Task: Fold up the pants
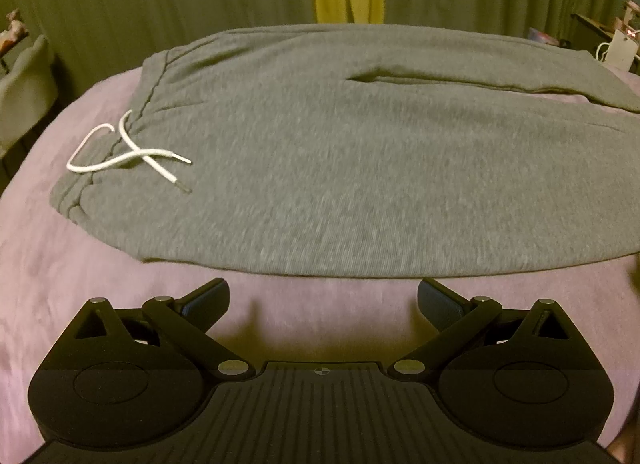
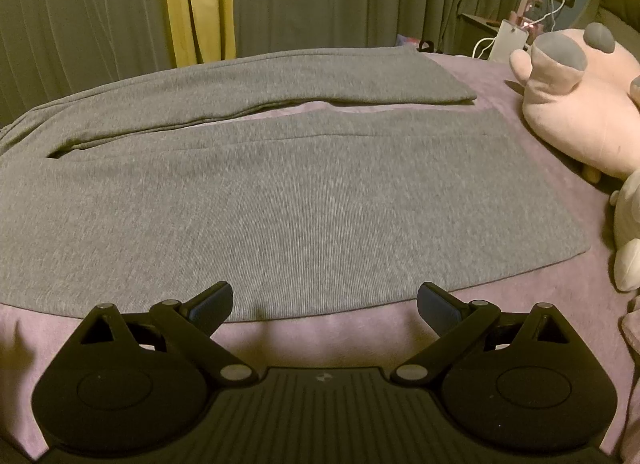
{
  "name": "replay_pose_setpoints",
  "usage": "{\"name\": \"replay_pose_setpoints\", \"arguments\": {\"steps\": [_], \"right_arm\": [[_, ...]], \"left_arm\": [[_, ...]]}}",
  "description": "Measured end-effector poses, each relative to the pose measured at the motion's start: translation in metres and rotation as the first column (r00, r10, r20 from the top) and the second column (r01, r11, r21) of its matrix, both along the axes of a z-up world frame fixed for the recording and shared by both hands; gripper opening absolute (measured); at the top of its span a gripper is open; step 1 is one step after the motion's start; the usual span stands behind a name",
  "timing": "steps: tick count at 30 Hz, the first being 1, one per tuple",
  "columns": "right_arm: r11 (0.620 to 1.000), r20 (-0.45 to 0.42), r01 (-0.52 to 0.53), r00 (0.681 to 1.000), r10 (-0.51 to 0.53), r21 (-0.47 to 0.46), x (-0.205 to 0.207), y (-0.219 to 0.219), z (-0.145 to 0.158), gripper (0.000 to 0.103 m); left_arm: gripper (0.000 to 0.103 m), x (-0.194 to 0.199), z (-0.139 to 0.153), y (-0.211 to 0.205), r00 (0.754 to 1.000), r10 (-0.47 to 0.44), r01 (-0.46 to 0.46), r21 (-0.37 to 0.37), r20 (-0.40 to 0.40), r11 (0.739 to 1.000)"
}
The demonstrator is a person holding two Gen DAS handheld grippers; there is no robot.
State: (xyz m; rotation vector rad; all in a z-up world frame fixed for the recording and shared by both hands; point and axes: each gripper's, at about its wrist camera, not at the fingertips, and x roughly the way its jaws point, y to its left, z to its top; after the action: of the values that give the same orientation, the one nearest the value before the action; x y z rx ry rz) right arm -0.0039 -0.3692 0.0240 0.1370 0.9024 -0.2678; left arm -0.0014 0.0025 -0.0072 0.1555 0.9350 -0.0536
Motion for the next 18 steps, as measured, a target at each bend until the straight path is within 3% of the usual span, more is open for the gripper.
{"name": "replay_pose_setpoints", "arguments": {"steps": [18], "right_arm": [[1.0, -0.005, 0.004, 1.0, -0.004, 0.01, 0.0006, -0.0004, -0.0003, 0.099]], "left_arm": [[0.103, 0.0017, 0.0005, 0.0014, 1.0, 0.005, -0.005, -0.004, -0.021, 1.0]]}}
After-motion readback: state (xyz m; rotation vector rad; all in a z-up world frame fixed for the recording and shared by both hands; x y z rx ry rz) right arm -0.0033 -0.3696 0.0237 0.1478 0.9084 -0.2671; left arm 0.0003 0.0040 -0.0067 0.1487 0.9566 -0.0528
